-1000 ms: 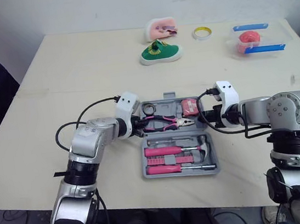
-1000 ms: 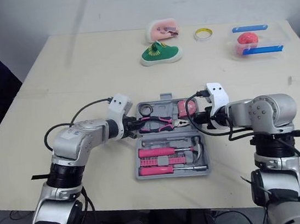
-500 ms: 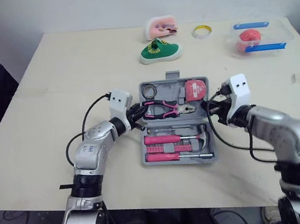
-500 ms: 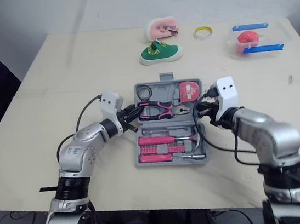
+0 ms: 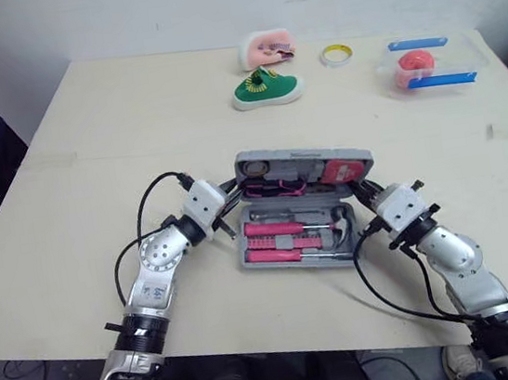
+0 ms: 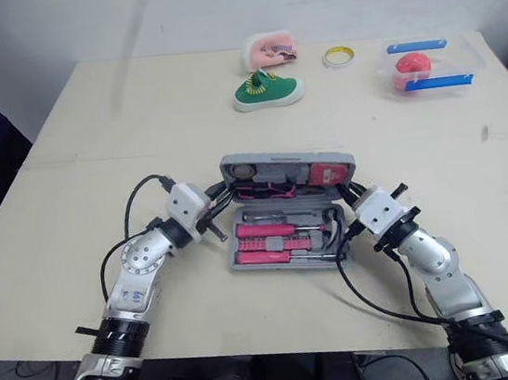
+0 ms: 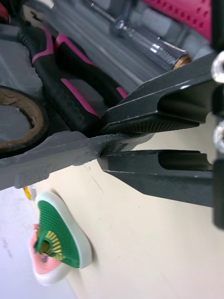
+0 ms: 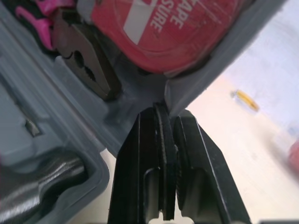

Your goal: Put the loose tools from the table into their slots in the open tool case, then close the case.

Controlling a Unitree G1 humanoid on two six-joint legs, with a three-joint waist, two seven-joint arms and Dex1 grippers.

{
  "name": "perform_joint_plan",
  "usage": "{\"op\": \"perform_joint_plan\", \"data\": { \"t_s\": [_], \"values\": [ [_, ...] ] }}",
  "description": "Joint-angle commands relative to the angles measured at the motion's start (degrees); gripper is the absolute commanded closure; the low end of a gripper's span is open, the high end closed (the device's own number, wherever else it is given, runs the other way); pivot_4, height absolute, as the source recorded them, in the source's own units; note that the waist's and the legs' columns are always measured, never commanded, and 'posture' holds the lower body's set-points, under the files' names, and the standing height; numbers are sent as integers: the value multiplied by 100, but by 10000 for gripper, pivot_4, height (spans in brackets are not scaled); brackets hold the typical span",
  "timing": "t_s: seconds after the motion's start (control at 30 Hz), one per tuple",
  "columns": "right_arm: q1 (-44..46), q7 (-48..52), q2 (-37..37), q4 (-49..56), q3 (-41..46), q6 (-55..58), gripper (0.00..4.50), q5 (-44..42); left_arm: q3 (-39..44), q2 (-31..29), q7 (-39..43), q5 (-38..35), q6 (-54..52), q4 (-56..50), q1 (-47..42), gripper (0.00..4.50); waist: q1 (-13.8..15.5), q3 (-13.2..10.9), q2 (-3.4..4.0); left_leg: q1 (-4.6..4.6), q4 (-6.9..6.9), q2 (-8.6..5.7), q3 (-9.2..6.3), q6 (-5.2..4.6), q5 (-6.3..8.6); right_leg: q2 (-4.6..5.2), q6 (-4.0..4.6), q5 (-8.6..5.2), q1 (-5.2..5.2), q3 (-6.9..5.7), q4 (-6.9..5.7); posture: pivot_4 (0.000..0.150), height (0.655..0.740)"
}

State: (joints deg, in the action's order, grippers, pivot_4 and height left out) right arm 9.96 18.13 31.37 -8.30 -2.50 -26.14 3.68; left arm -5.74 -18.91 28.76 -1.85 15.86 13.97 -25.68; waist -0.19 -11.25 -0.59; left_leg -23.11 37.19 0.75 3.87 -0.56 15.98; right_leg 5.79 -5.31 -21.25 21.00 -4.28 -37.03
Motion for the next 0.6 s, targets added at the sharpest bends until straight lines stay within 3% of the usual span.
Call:
{"op": "perform_joint_plan", "data": {
  "t_s": [0.03,0.13,0.2,0.23,0.33,0.43,0.6],
  "values": [
    [-314,58,216,-107,5,-333,37078,422,296,-179,180,-223,633,-76,136,35221,6,0,0,0,0,2,-3,0,0,0,0,0,-3,0,-1,1500,7400],
    [-519,-95,468,51,222,-549,22732,720,375,-478,177,-16,879,7,347,22883,-14,0,0,8,3,3,-23,0,0,1,3,2,-30,5,4,1500,7400],
    [-798,-46,660,203,420,-605,13452,691,531,-738,425,-293,863,-77,634,13611,-25,0,0,31,-4,3,-14,0,0,0,4,3,-42,7,8,1500,7400],
    [-1058,19,835,245,574,-642,13274,648,621,-1039,641,-352,814,-64,901,9854,-26,0,0,42,-8,4,-13,1,1,0,5,2,-51,7,13,1500,7400],
    [-1597,110,1093,286,914,-666,13274,466,915,-1557,1004,-641,491,-77,1419,9854,-43,0,0,67,-29,10,-5,10,6,-1,24,-10,-59,27,16,1500,7400],
    [-1903,266,1270,232,1174,-696,13274,261,1256,-1785,1112,-964,5,-39,1566,9854,12,-1,-1,81,-17,12,-10,6,8,2,26,-10,-77,25,15,1500,7400],
    [-2169,1245,1341,775,1275,-218,13274,-1121,1527,-1798,1285,-1378,-494,-35,1119,9854,19,-1,-1,91,-12,6,-17,-15,26,18,24,-8,-93,23,11,1500,7400]
  ]
}}
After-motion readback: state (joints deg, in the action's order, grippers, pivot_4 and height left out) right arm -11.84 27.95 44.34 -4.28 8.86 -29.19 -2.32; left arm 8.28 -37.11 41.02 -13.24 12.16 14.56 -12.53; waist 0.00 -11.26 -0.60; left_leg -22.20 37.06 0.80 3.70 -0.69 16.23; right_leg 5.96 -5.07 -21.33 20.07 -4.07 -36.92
